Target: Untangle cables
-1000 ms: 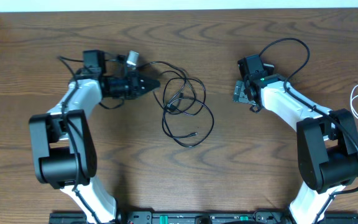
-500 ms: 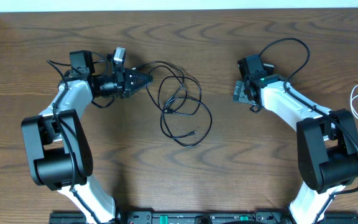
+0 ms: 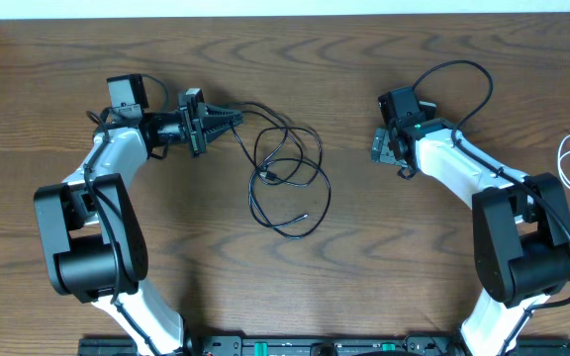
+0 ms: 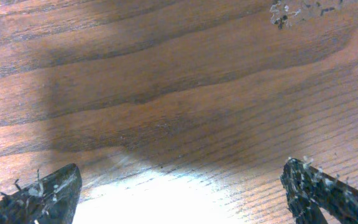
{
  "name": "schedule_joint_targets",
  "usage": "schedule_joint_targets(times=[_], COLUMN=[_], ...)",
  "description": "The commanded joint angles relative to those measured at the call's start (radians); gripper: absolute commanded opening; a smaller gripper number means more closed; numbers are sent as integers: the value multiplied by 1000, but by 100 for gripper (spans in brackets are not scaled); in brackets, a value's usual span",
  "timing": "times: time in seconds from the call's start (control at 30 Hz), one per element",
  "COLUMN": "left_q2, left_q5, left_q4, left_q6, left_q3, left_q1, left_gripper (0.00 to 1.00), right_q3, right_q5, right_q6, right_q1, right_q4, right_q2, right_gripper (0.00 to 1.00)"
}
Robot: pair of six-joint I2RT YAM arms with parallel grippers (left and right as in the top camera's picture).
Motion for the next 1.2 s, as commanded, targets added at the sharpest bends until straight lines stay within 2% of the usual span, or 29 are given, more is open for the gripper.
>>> schedule_joint_targets(times=[0.0,0.13,0.3,0.43,0.53,0.67,0.8,0.97,1.07,1.17], left_q2=[-29,-29,-29,-29,-29,-29,-29,-29,-29,-29], left_q5=[20,18,-37,-183,-262,-386,-295,-96,11,35], left_q4=[2,2,1,-13,-44,-63,-41,142,348,605], left_q6=[-193,-230,-220,-135,-132,-174,-305,-441,-556,-640], left_q3=[-2,-2,-2,-2,-2,-2,-2,-2,-2,-2], left_q1=[1,1,-15,-68,-121,-193,-215,-191,-174,-161], left_gripper=[8,8,8,8,8,8,7,8,7,7], right_q3=[12,12,12,12,12,12,12,12,12,12], right_q5=[19,19,19,19,19,19,19,19,19,19], right_q6=[-11,-11,-11,-11,-11,-11,-11,-11,-11,-11], right_q1=[13,13,12,12,12,12,13,12,12,13], right_q4=[0,0,0,0,0,0,0,0,0,0], right_q2=[8,8,8,8,8,8,8,8,8,8], right_gripper=[99,99,99,99,99,99,99,99,99,99])
